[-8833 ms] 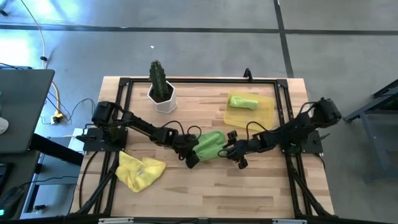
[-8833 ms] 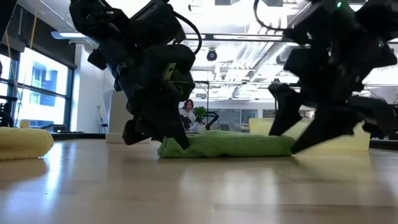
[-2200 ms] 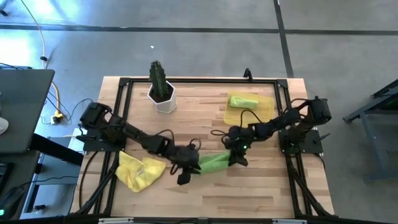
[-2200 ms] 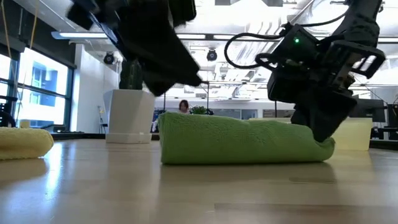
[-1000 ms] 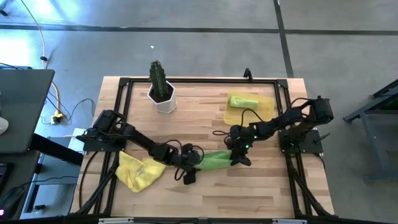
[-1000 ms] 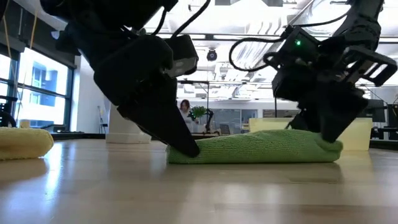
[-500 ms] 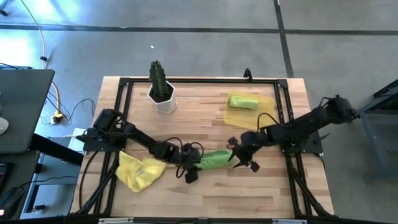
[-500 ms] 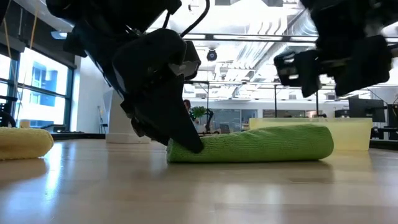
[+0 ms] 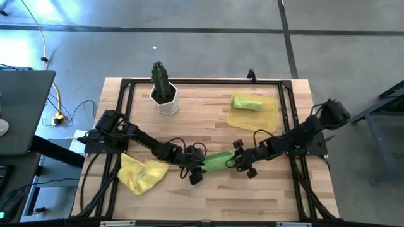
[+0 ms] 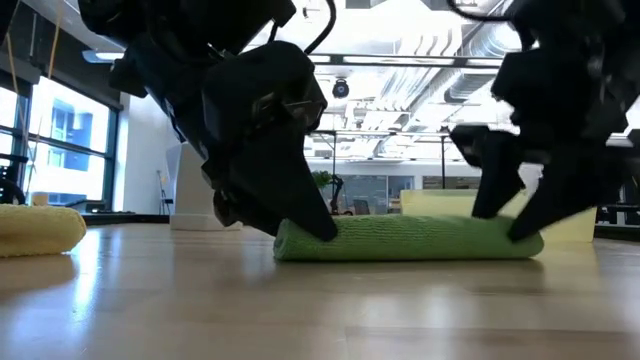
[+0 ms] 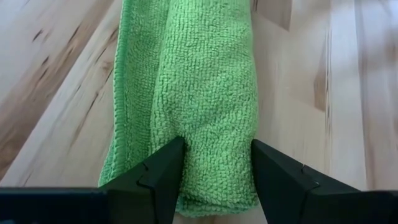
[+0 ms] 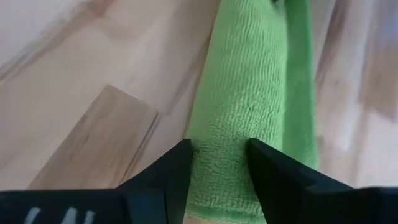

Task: Roll microfiber towels into tight, uniform cylinder then place into a basket
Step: Roll the green microfiber cloth

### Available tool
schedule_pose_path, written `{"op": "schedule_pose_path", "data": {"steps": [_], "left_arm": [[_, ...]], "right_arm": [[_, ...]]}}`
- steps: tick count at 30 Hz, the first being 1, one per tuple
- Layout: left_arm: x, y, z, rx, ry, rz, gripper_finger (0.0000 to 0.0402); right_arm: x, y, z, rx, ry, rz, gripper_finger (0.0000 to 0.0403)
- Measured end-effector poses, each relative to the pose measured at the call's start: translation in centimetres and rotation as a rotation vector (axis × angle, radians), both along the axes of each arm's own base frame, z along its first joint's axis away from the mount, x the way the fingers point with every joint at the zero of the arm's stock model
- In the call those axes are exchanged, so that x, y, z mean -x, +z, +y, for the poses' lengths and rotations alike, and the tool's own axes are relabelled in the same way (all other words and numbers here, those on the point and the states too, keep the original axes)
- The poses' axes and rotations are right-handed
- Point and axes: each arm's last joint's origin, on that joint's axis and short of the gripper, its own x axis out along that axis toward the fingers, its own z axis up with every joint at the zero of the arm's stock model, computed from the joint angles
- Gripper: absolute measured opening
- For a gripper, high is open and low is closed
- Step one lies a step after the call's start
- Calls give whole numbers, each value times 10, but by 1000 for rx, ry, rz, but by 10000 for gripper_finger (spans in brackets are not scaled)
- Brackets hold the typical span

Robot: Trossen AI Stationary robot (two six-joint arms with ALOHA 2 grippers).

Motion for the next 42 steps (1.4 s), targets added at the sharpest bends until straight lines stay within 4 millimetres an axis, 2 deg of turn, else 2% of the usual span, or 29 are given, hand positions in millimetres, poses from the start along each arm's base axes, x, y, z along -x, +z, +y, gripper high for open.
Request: {"op": "schedule_pose_path", "data": {"steps": [8,14,19,26,28,37,42], "left_arm": [[0,0,0,23,27,0,172],[-1,1,-2,92,9,-8,172],[-1,1,-4,148,-22,1,172],[-1,7,-4,158,-30,-9,172],[0,11,-4,152,-48,-11,172],[7,40,-4,11,-211,-73,172],[7,48,-17,-122,-341,-154,172]], "right_arm": [[-4,-24,2,-61,-75,104,180],[-5,-28,2,-114,-161,114,178],[-6,-29,2,-165,-243,116,130],[-6,-28,1,-216,-318,117,18],[-7,-28,1,-240,-307,125,11],[-14,-26,-17,-695,-210,326,5],[-17,-26,-31,-862,-313,422,4]]}}
